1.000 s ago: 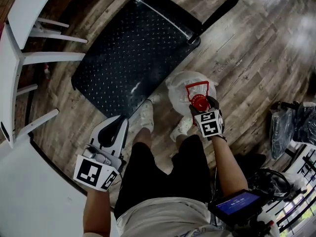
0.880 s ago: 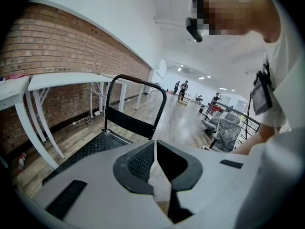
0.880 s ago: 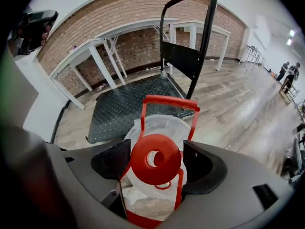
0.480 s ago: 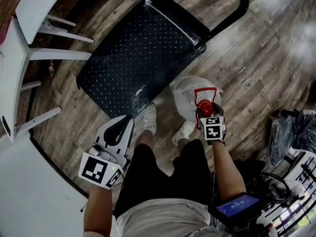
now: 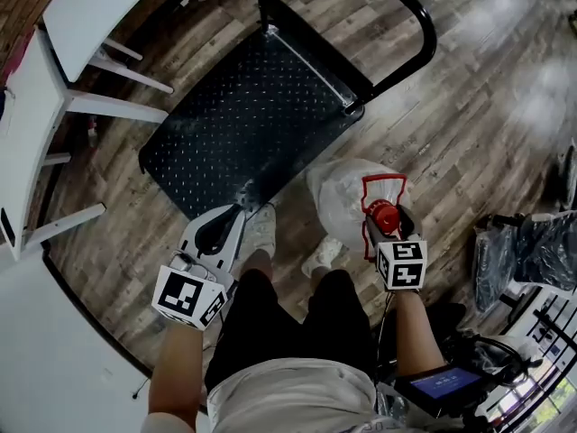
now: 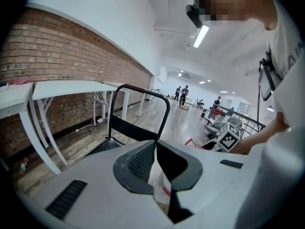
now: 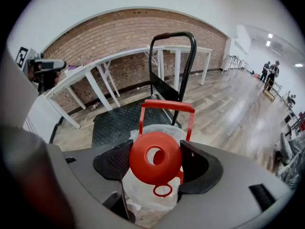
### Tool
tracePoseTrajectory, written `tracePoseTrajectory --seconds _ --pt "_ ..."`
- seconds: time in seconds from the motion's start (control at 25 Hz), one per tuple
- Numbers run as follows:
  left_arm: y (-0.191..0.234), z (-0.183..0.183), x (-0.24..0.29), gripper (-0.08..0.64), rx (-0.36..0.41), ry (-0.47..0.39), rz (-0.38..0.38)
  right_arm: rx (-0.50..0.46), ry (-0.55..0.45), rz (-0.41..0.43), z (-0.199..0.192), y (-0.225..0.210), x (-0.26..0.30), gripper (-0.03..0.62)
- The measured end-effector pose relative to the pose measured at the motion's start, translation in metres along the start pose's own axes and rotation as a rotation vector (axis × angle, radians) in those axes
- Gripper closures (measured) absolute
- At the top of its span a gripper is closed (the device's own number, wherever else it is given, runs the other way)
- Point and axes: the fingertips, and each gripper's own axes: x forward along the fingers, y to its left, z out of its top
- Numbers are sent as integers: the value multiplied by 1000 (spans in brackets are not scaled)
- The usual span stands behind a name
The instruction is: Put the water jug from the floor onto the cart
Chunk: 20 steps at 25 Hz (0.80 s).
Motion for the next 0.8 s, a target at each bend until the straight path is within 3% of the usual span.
tracePoseTrajectory --seconds 0.4,0.8 --pt "21 11 -15 545 -39 -60 44 -180 -122 70 122 32 -70 279" --pt "66 -14 -38 545 -94 -38 153 -296 -176 159 209 70 6 279"
